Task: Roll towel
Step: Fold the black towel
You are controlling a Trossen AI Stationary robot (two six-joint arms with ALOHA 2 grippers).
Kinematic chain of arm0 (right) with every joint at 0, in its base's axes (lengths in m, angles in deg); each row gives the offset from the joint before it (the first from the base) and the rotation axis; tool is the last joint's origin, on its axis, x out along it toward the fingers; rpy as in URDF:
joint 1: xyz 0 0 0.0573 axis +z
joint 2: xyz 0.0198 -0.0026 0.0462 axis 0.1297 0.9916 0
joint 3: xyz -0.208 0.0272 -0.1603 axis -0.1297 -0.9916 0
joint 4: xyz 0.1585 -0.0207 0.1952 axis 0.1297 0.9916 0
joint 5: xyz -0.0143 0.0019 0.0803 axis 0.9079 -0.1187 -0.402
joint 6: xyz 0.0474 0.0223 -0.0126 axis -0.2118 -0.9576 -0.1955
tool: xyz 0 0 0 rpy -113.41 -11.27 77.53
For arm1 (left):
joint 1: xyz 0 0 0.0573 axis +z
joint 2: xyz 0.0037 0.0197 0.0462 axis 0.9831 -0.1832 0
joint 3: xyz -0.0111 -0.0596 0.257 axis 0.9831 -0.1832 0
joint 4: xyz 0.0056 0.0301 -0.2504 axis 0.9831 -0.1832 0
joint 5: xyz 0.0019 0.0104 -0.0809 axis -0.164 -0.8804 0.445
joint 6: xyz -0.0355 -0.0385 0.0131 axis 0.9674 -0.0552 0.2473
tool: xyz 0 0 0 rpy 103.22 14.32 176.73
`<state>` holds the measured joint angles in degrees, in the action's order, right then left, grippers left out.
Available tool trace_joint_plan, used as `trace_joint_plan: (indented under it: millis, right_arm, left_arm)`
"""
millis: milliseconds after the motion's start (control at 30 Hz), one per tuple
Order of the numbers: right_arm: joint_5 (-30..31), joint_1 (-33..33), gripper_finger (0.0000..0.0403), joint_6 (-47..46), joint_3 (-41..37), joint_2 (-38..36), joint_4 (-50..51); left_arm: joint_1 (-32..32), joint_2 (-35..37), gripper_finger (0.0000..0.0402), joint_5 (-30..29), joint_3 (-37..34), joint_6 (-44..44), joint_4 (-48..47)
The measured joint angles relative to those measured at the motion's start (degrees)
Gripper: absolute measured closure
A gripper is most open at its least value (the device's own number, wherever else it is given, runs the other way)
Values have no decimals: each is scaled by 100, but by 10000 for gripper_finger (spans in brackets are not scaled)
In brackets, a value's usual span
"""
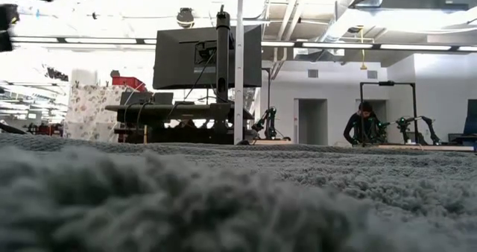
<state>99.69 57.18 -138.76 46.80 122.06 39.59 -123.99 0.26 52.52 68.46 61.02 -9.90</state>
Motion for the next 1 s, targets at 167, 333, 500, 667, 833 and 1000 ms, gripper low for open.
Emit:
trace_joint_plan:
  millis: [167, 333, 500, 667, 833, 1000]
  right_arm:
    - [-163, -223, 295, 761, 90, 13, -801]
    - [-140, -46, 295, 1709, 782, 188, -758]
    - [-94, 151, 295, 2812, 1734, 748, -177]
    - [-75, 411, 295, 3698, 2763, 1476, 1353]
    - [-82, 787, 295, 3549, 3491, 2203, 2908]
    - [-113, 1216, 287, 3217, 3839, 2666, 3046]
  left_arm:
    - [175, 161, 276, 724, 41, -933, 274]
    - [-164, 11, 237, 1023, 438, -1621, 484]
    - [-572, -725, 224, 1071, 1239, -2027, -8]
    - [-907, -1886, 224, 1068, 2527, -2201, -1137]
    - [-1153, -3046, 224, 1053, 3598, -2080, -2007]
    - [-1308, -3817, 223, 1057, 4272, -1686, -2110]
